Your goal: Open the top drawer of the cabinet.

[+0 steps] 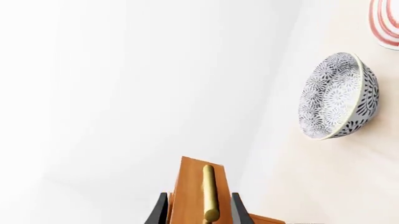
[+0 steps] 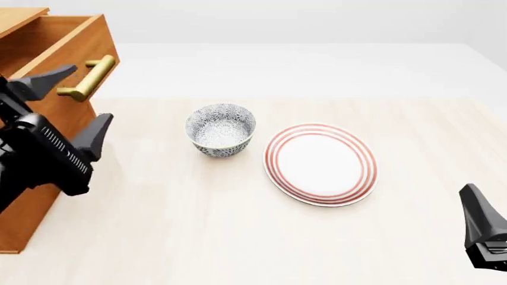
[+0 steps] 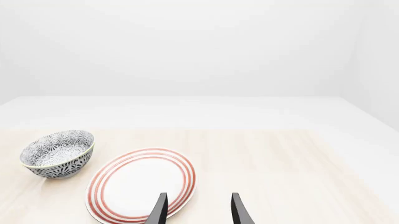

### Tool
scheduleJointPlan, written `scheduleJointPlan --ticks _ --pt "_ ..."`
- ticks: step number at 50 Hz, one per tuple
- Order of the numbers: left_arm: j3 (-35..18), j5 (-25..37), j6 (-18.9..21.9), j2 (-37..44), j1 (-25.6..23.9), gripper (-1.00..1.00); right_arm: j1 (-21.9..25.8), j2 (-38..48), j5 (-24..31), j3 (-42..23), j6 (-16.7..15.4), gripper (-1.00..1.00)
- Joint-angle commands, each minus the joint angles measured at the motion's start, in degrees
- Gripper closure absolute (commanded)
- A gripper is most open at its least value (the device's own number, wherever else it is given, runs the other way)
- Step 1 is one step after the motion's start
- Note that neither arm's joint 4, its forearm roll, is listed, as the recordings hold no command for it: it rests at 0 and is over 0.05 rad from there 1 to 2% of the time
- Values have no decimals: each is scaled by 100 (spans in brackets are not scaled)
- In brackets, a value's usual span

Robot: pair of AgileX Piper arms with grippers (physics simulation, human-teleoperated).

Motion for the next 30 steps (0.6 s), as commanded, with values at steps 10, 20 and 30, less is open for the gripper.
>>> scheduleJointPlan --ticks 10,20,30 --pt "-509 1638 -1698 -947 549 -100 -1 0 0 0 0 -100" --pt "-650 1939 -2370 -1071 715 -100 0 1 1 0 1 -100" --pt "-1361 2677 -3399 -1020 683 -100 1 0 0 0 0 -100"
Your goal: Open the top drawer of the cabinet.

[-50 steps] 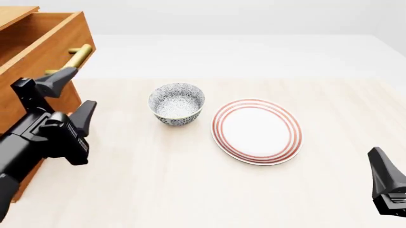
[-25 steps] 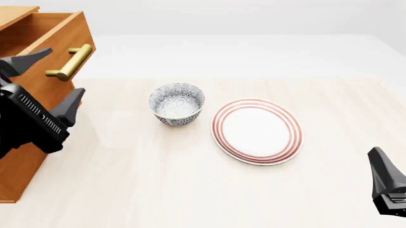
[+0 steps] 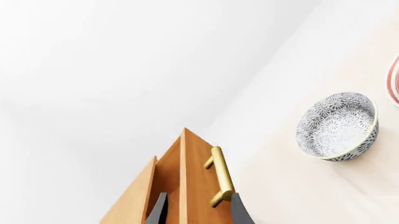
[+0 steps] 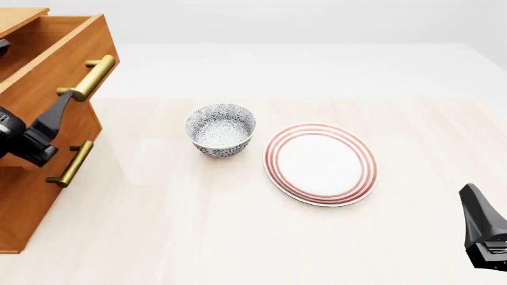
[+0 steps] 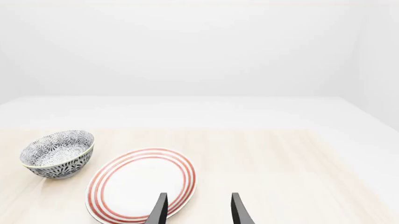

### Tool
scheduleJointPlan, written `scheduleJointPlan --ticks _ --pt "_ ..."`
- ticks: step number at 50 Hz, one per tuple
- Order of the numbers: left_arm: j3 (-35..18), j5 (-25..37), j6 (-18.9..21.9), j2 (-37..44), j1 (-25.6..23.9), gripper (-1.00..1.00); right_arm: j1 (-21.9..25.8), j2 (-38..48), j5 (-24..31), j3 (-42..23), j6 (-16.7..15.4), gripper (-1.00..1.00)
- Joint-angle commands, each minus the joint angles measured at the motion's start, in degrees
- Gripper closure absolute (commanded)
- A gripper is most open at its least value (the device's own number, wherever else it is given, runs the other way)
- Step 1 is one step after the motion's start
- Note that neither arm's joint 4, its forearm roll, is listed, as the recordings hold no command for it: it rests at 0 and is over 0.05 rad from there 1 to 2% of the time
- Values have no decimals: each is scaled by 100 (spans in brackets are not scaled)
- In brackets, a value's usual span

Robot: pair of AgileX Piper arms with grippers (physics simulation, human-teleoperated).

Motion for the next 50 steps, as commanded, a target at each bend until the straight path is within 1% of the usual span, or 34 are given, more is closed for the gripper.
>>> scheduleJointPlan --ticks 1,3,4,5,6,8,9,11,12,13,15,18,20,22,23,25,27,28,29,31,33,34,36,37,39,45,46,48,50 --pt "-518 631 -913 -20 40 -100 0 0 0 0 1 -100" --pt "-627 756 -1085 3 87 -100 -1 0 0 0 -1 -100" --pt "-636 738 -1075 37 48 -100 0 0 0 0 1 -100" --pt "-652 789 -1097 28 116 -100 0 0 0 0 1 -100" --pt "-728 889 -1207 50 165 -100 2 0 0 0 0 -100" --pt "-923 995 -1437 128 36 -100 1 0 0 0 -1 -100" --pt "-970 1087 -1503 84 110 -100 0 0 0 0 1 -100" --pt "-1038 1198 -1523 120 191 -100 1 0 0 0 0 -100" --pt "-1084 1305 -1596 131 304 -100 0 0 0 0 1 -100" --pt "-1108 1276 -1599 175 218 -100 1 0 0 0 0 -100" --pt "-1206 1380 -1716 302 273 -100 0 1 0 0 1 -100" --pt "-1247 1429 -1760 367 321 -100 -1 0 0 0 2 -100" --pt "-1258 1494 -1753 332 458 -100 0 1 0 0 0 -100" --pt "-1392 1600 -1914 416 456 -100 0 0 0 0 -1 -100" --pt "-1512 1726 -2084 469 521 -100 1 0 0 0 0 -100" --pt "-1605 1797 -2159 526 540 -100 0 0 0 0 0 -100" --pt "-1643 1922 -2162 510 770 -100 0 0 0 0 -1 -100" --pt "-1697 2025 -2278 536 883 -100 0 0 0 0 0 -100" --pt "-1773 1998 -2394 601 691 -100 -1 0 0 0 0 -100" --pt "-1817 2114 -2458 610 874 -100 -1 0 0 0 1 -100" --pt "-1930 2187 -2605 731 809 -100 2 0 0 0 -2 -100" --pt "-1955 2233 -2590 728 855 -100 2 0 0 0 -1 -100" --pt "-2071 2431 -2760 838 990 -100 0 1 1 0 1 -100" --pt "-2170 2463 -2876 924 861 -100 -1 -1 0 0 1 -100" --pt "-2244 2569 -2936 931 948 -100 0 0 0 0 1 -100" --pt "-2534 2823 -3171 1069 921 -100 0 0 0 0 1 -100" --pt "-2590 2926 -3212 1130 1016 -100 0 0 0 0 -1 -100" --pt "-2698 2996 -3310 1266 932 -100 0 0 0 0 0 -100" --pt "-2754 3036 -3303 1288 928 -100 0 0 0 0 0 -100"
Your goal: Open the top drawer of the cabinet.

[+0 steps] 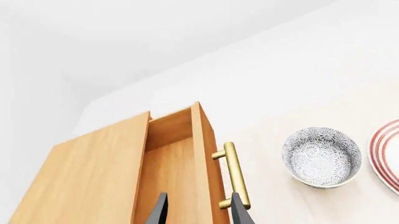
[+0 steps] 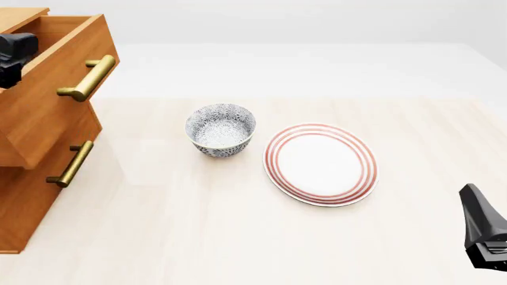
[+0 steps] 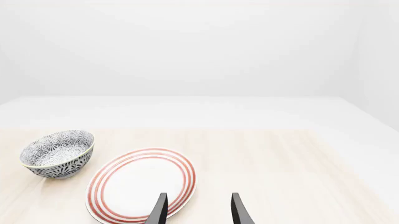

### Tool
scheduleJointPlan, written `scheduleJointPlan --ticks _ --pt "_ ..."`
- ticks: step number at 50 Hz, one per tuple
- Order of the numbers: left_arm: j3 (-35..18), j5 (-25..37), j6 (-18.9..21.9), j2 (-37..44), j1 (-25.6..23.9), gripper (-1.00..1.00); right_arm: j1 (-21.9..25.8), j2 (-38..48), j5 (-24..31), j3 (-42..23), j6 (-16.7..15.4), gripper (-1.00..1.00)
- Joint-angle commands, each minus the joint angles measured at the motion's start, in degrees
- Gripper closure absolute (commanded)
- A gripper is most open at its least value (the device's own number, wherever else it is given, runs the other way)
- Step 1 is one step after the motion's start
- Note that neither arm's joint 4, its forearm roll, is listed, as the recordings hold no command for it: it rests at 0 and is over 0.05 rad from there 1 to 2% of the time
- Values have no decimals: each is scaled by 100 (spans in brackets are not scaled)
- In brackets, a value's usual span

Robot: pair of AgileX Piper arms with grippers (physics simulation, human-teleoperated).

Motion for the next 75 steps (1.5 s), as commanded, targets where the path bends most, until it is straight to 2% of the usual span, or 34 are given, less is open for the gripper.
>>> scheduleJointPlan --ticks 1,6,9,31,38,41,55,67,71,75 --pt "-507 509 -416 385 63 -100 0 0 0 0 1 -100" --pt "-715 762 -593 467 118 -100 1 0 0 0 0 -100" --pt "-911 1018 -861 725 114 -100 1 0 0 0 0 -100" --pt "-1700 1731 -1503 1393 -137 -100 1 1 0 0 0 -100" --pt "-1892 1928 -1575 1562 -85 -100 1 0 0 0 0 -100" --pt "-2008 2124 -1607 1588 135 -100 0 -1 0 0 0 -100" --pt "-2533 2668 -1999 1887 79 -100 0 0 0 0 -1 -100" --pt "-2731 2852 -2307 2213 -28 -100 -1 0 0 0 -1 -100" --pt "-2821 2966 -2253 2293 63 -100 1 0 0 0 0 -100" --pt "-2909 3033 -2369 2355 37 -100 1 0 0 0 -2 -100"
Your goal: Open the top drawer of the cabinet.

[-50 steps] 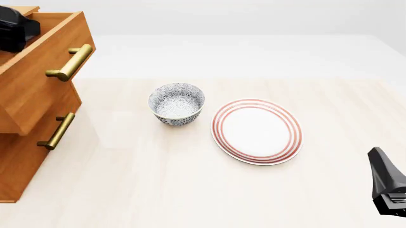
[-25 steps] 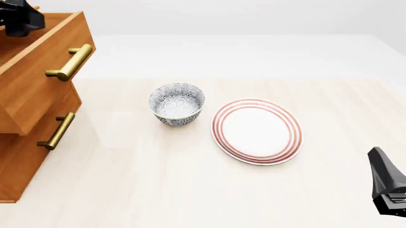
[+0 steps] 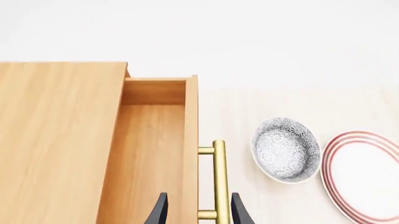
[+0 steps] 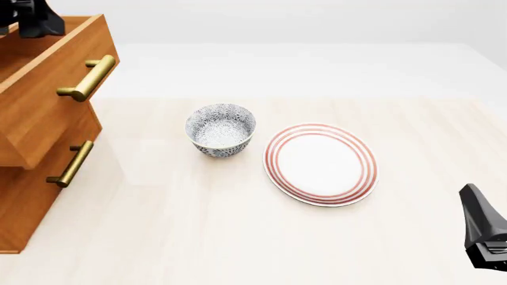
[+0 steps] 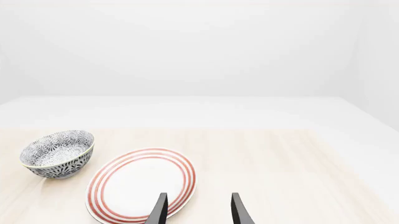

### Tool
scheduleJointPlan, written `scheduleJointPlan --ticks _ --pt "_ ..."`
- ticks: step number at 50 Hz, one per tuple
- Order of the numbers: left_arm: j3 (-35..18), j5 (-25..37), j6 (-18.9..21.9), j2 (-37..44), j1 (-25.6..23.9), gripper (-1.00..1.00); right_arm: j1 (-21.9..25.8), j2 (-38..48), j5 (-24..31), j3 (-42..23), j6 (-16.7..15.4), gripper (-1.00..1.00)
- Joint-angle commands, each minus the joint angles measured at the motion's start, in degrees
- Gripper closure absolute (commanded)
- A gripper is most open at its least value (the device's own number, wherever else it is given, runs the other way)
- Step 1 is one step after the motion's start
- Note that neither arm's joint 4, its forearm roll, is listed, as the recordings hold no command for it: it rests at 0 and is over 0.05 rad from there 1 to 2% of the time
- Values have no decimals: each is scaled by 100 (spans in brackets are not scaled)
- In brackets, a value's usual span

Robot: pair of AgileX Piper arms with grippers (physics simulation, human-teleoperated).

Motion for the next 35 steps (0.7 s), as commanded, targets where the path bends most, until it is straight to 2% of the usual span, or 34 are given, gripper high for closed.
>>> scheduleJointPlan --ticks 1,10,35 --pt "-252 245 -187 260 -12 -100 0 1 0 0 0 -100" --pt "-340 362 -384 361 13 -100 0 0 0 0 0 -100" --pt "146 -39 -624 446 60 -100 0 0 0 0 0 -100"
